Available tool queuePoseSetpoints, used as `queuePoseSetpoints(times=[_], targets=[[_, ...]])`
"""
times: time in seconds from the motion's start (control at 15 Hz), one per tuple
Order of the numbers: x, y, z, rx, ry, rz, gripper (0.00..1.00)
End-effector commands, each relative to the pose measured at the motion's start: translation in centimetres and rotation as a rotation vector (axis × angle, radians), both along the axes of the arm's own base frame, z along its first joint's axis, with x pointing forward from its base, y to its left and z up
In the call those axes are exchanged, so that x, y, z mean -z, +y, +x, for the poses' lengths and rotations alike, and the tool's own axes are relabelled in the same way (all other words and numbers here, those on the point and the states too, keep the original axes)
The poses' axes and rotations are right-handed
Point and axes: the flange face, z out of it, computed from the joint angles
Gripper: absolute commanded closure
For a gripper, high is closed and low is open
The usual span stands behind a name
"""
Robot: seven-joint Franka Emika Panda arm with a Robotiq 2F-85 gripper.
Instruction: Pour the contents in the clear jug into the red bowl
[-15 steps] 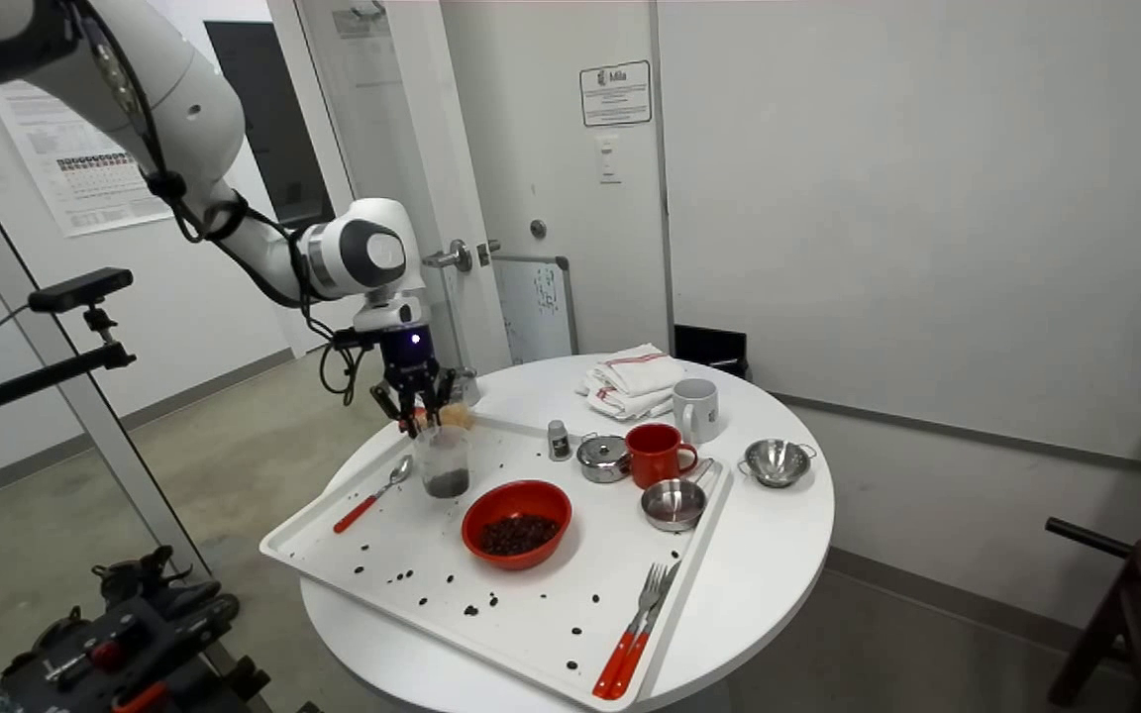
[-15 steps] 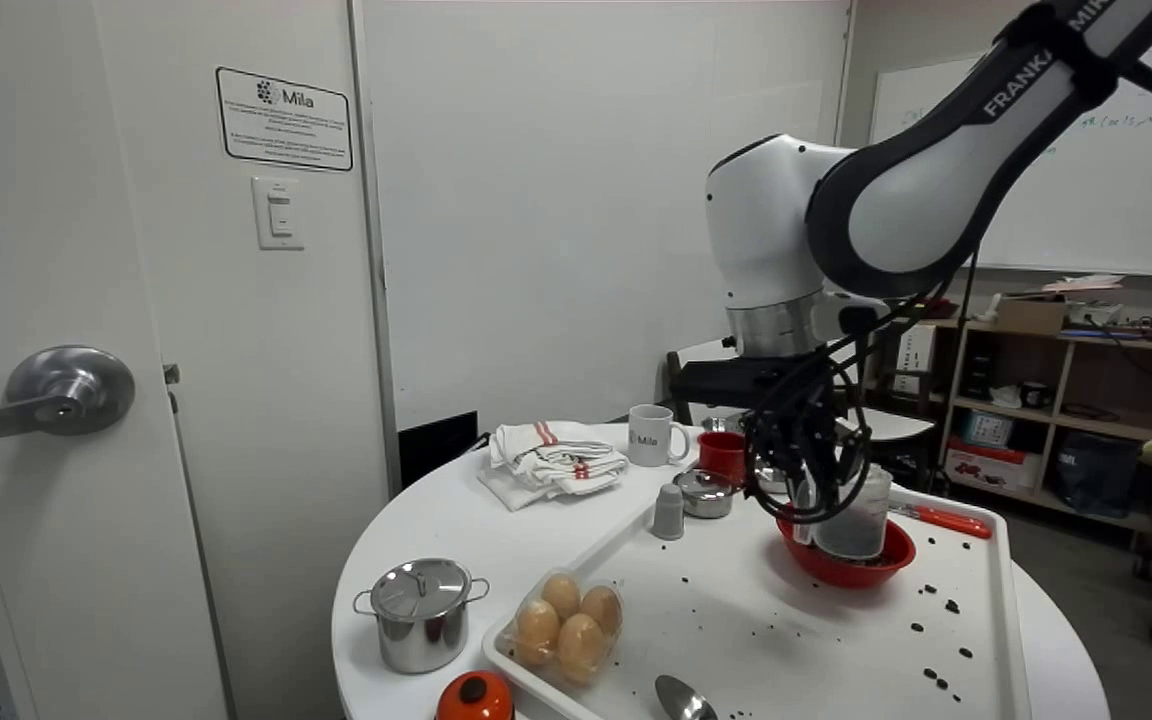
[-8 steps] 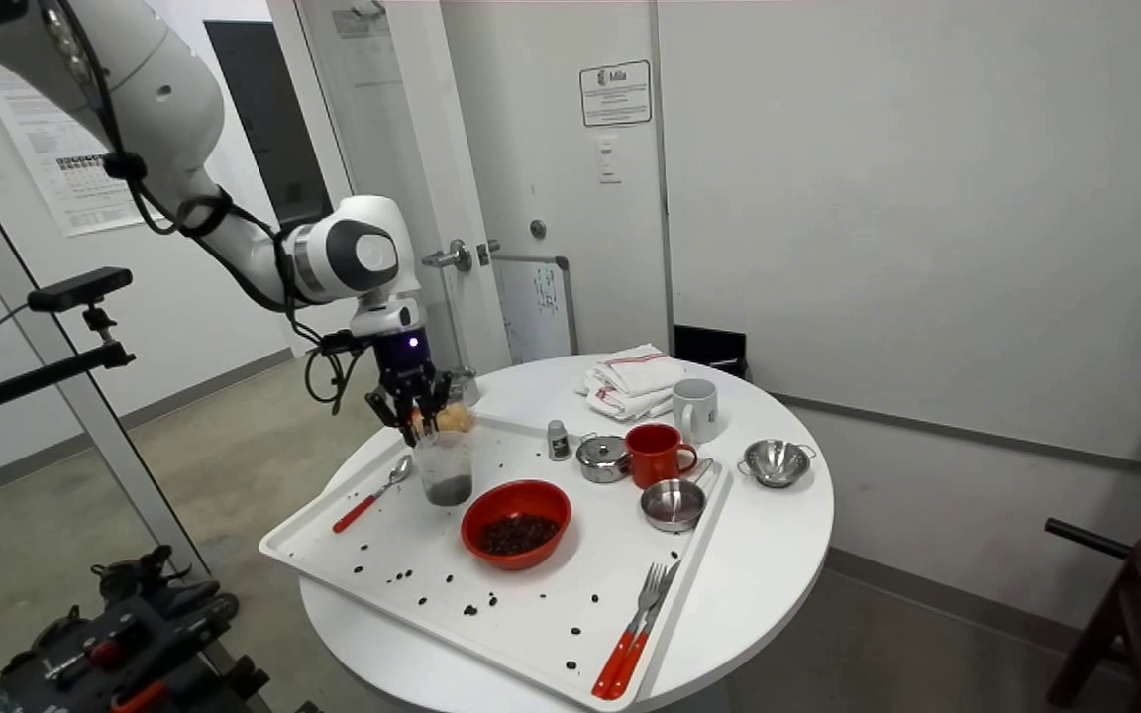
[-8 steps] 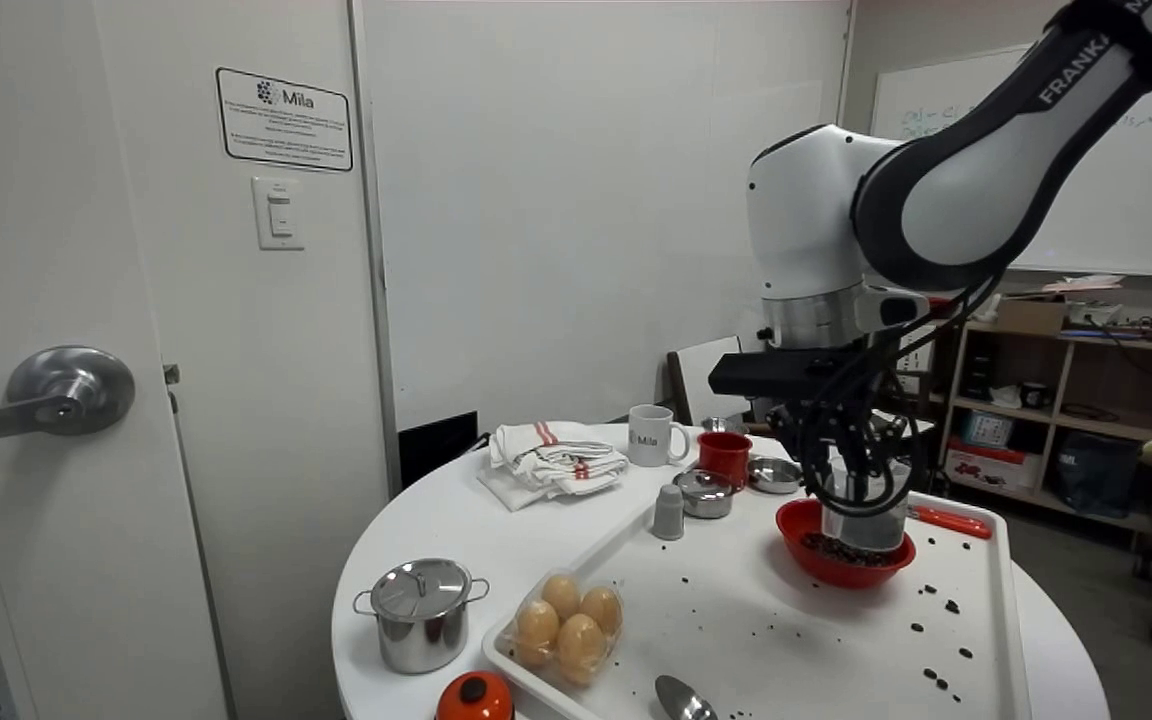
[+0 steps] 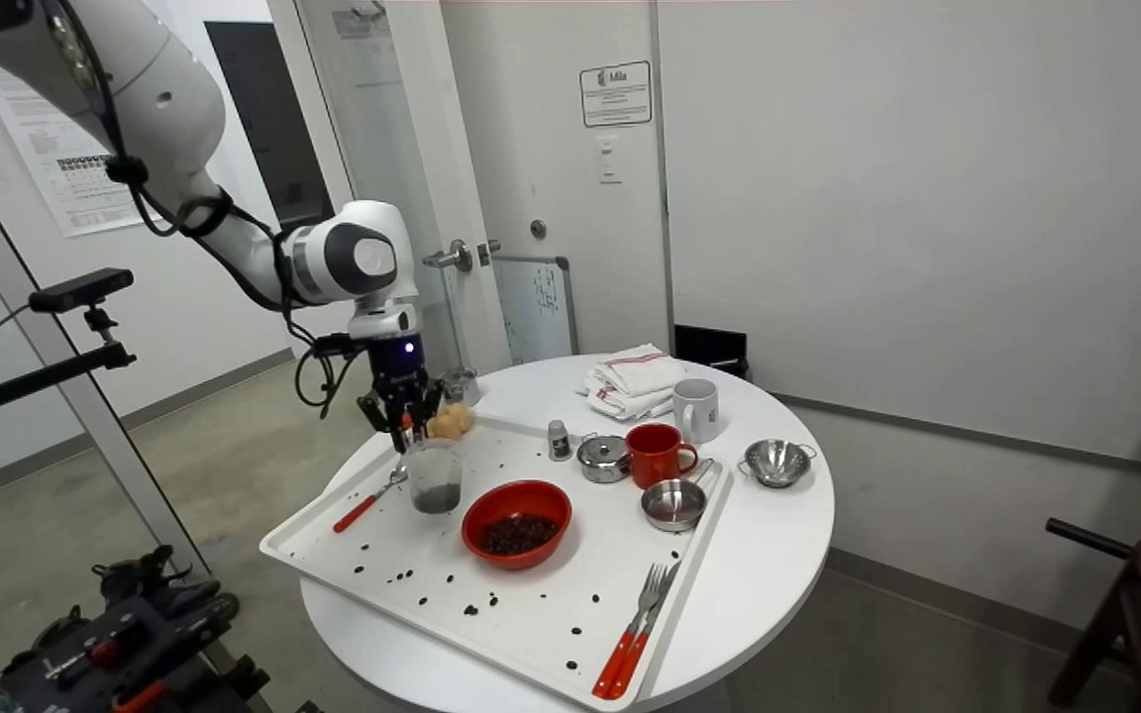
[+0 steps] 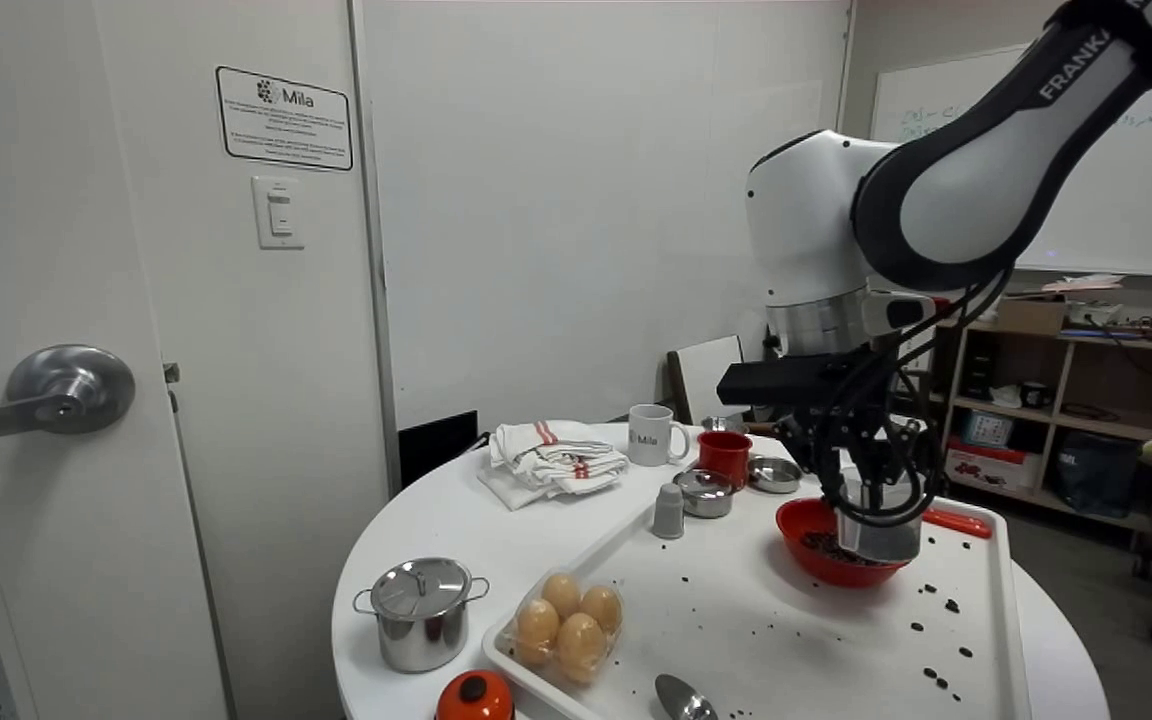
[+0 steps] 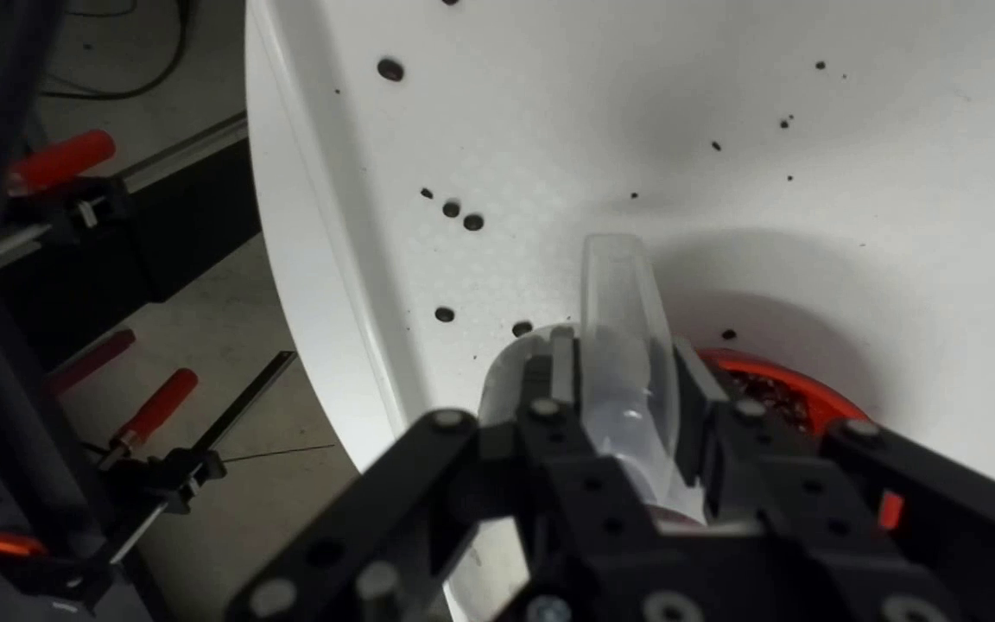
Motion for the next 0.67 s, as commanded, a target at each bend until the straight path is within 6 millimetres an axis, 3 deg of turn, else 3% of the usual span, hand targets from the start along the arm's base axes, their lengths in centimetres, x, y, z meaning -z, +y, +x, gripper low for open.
queuePoseSetpoints(times=[0.0, 0.6], targets=[[0.3, -0.6, 1.8, 0.031, 0.082, 0.068, 0.88], [-0.3, -6.6, 5.5, 0.181, 0.156, 0.259, 0.88]])
